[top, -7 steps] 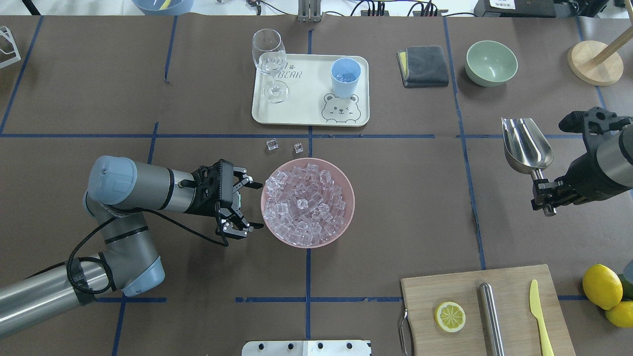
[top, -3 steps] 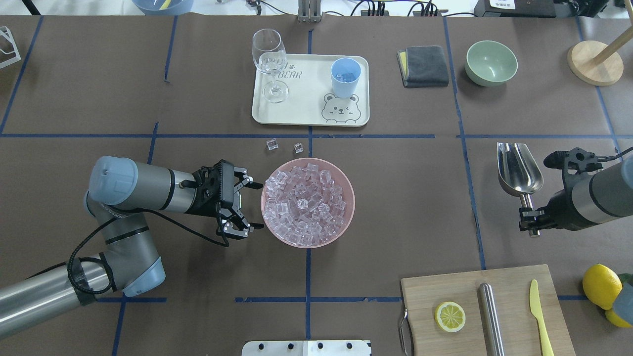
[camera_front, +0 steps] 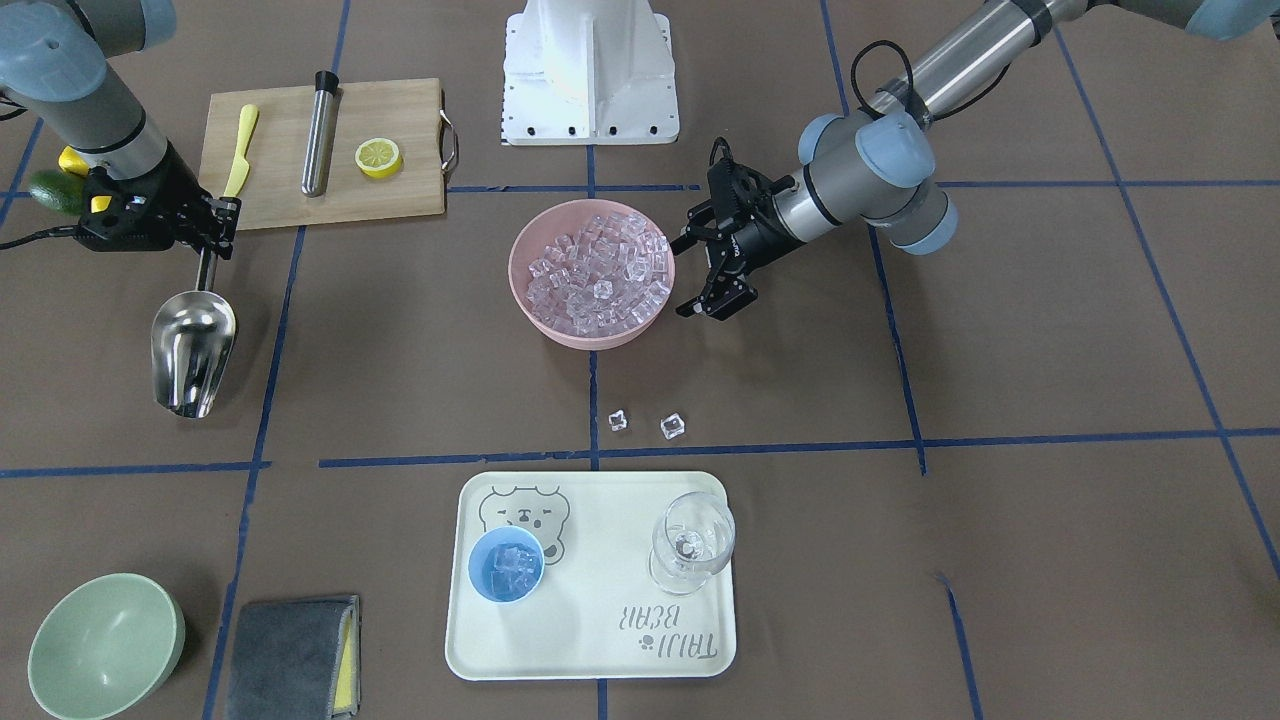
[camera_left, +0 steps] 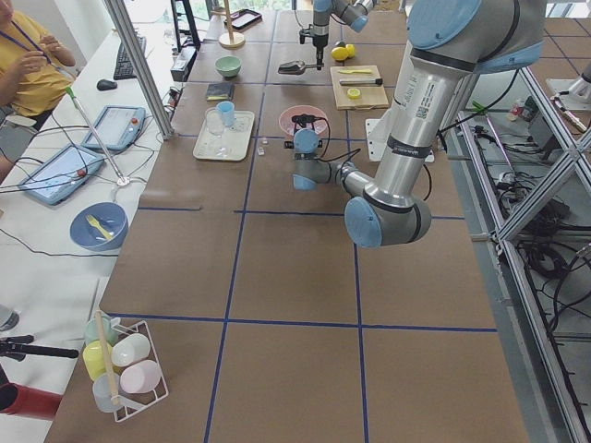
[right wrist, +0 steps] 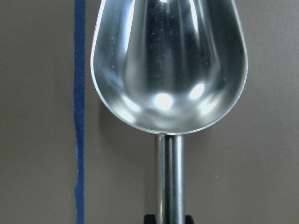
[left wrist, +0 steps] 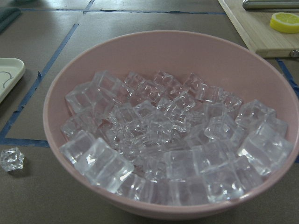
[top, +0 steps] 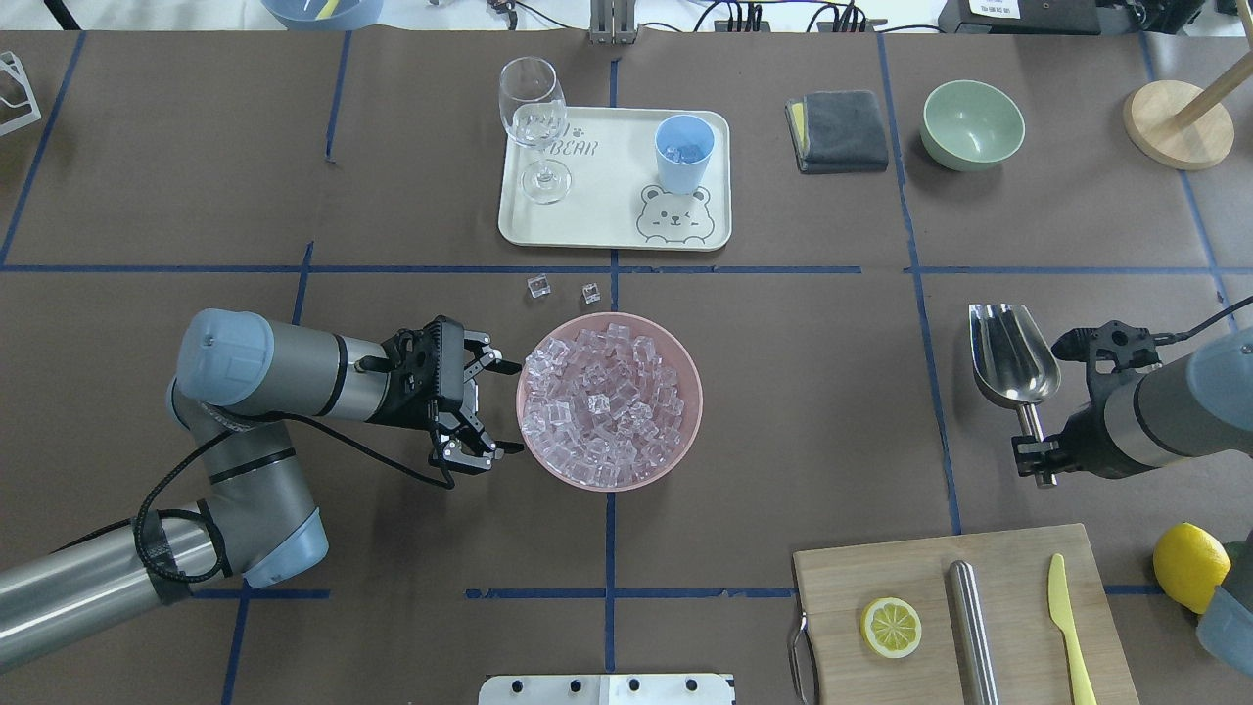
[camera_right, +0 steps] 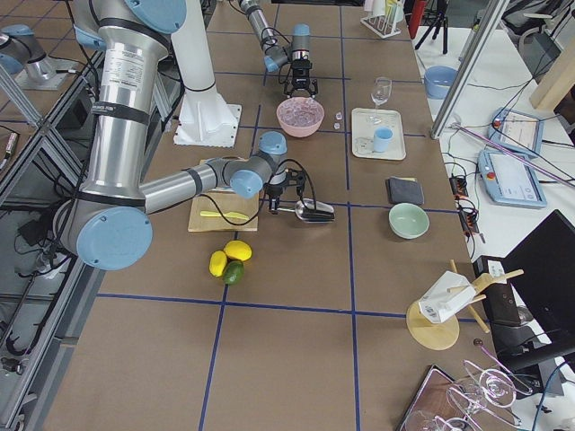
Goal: Put ice in cup with scoop
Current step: 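Carry the empty scoop back with the right gripper to its spot, then open the right gripper to release the scoop and raise it away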
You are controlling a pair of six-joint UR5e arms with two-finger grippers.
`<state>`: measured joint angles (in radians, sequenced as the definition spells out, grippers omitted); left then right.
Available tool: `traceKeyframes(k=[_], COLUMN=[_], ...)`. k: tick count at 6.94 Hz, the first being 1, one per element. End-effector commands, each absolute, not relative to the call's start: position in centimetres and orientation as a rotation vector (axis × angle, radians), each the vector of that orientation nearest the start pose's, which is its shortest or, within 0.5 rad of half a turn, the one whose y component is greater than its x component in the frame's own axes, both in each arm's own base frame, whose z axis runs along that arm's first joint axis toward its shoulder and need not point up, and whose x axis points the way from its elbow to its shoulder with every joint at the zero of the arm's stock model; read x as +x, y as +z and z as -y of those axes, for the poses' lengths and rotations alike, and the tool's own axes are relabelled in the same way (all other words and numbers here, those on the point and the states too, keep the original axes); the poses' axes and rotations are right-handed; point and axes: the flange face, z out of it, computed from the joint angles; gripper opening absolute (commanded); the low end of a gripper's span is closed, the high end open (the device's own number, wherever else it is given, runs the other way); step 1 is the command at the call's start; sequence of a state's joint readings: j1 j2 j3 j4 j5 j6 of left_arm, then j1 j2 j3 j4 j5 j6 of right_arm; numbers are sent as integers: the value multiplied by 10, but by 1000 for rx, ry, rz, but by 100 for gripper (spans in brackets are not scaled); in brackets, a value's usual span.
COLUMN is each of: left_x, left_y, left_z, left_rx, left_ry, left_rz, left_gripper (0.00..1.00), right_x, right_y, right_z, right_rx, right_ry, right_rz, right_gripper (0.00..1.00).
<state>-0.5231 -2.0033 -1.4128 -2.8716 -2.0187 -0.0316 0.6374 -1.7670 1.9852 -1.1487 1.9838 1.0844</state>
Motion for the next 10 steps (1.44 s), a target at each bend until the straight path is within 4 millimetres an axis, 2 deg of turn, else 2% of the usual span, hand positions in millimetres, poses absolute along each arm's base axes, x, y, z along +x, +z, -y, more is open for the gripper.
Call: traceKeyframes(k=[1, 2, 3, 5, 6, 7, 8, 9, 10], left_x=[514, 514, 514, 514, 513, 512, 510, 509, 507], left_y=[342, 342, 342, 342, 341, 340, 341, 341, 348], left_z=[400, 400, 400, 400, 400, 401, 403, 404, 404], left_rx=[1226, 1226, 1226, 1223, 1225, 1229, 1229, 1230, 1219], left_ry=[1129, 1129, 1129, 1127, 1126, 1124, 1124, 1124, 1128], left_rz=[-1172, -1172, -1172, -1173, -1175, -1175, -1171, -1169, -1161], left_gripper=[100, 100, 100, 100, 100, 100, 100, 100, 100], right_x=[-300, -301, -300, -301, -291, -268, -222, -162, -109], right_y=[519, 520, 516, 506, 498, 496, 505, 512, 525], right_z=[330, 331, 333, 336, 354, 381, 406, 428, 436], right_rx=[-6, -5, 16, 35, 59, 120, 129, 143, 150], right_ry=[2, 3, 9, -9, 5, -54, -97, -169, -249], right_rz=[720, 718, 717, 734, 747, 753, 732, 724, 712], right_gripper=[0, 36, 99, 100, 100, 100, 100, 100, 100])
